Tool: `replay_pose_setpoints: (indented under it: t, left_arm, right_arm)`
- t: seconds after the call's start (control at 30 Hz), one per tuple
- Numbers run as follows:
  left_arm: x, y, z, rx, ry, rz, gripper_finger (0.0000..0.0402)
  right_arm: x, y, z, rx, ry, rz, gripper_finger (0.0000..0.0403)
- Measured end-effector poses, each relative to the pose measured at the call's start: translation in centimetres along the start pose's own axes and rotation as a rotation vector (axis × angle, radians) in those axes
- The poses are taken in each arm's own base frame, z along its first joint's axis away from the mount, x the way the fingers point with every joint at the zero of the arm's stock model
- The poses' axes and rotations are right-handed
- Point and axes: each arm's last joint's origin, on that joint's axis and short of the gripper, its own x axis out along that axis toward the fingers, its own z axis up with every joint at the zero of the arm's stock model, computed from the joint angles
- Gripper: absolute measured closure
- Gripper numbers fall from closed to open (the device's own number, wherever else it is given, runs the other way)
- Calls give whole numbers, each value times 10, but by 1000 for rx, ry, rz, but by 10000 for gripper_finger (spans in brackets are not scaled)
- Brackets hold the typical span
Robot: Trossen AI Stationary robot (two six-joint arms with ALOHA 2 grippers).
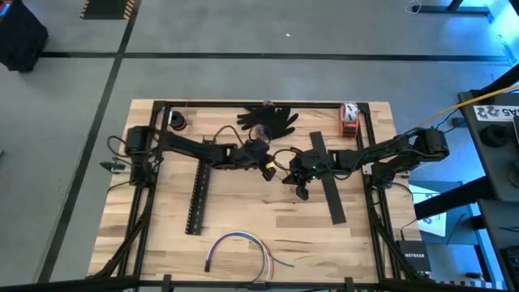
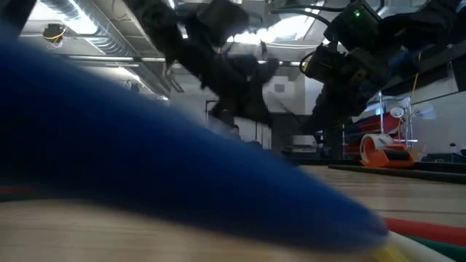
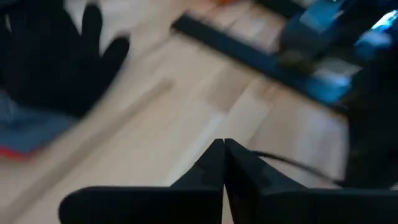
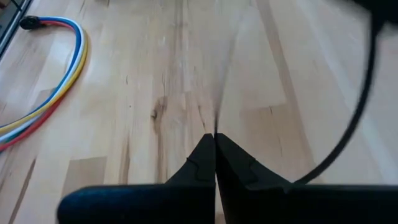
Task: Ziptie cables
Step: Wrap the cable wires together using the black zip tie
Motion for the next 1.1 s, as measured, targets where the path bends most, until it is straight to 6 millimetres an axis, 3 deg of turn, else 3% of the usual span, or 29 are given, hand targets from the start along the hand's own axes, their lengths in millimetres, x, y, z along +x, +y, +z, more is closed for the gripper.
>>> replay_pose_setpoints:
  t: [0.23, 0.47, 0.6, 0.83, 1.1]
  left_arm:
    - [-33, -8, 29, 41, -75, -66, 400]
    - [-61, -6, 43, 71, -53, -65, 397]
    - [-62, -6, 43, 70, -50, -62, 387]
    - [-55, -5, 39, 109, -40, -55, 370]
    - [-55, -4, 40, 175, -51, -41, 394]
  right_arm:
    - [-1, 3, 8, -18, -72, 54, 403]
    - [4, 4, 13, -6, -139, 94, 403]
    - [15, 2, 12, 25, -162, 113, 403]
    - [16, 3, 17, 53, -223, 137, 403]
    - [16, 3, 18, 55, -232, 135, 403]
